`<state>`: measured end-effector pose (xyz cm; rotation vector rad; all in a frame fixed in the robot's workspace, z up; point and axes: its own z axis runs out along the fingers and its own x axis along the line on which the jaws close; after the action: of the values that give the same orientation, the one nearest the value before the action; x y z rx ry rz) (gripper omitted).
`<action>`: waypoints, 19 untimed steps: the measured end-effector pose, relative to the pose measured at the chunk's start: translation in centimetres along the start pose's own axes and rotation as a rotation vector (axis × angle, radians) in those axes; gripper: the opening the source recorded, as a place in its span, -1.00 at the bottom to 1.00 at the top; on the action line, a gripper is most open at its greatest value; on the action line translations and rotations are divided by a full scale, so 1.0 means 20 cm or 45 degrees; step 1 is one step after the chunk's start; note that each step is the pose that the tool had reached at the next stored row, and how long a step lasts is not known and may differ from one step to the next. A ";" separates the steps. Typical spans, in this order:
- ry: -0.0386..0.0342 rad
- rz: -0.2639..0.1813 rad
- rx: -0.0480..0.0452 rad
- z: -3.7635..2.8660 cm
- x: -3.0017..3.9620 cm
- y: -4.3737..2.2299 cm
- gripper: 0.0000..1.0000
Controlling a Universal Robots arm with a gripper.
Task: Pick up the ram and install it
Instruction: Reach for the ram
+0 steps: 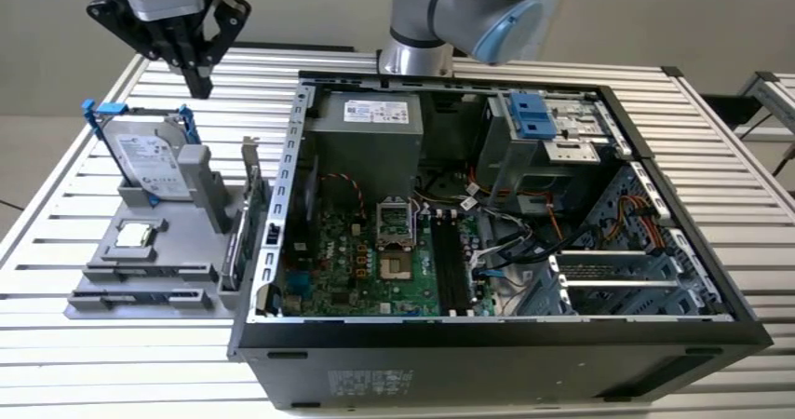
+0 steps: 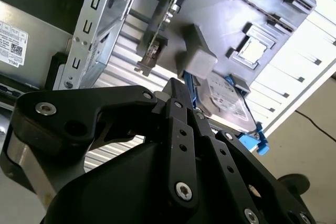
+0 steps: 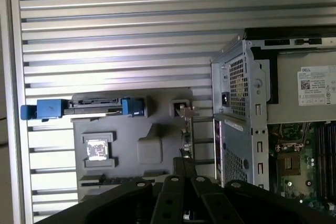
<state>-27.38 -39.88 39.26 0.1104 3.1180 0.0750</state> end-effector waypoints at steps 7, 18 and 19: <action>0.0001 0.000 0.000 -0.001 0.048 -0.003 -1.00; 0.0000 0.000 0.000 -0.003 0.124 -0.009 -1.00; 0.0000 0.000 0.000 -0.003 0.131 -0.009 -1.00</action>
<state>-30.00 -39.88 39.26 0.1104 3.1181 0.0750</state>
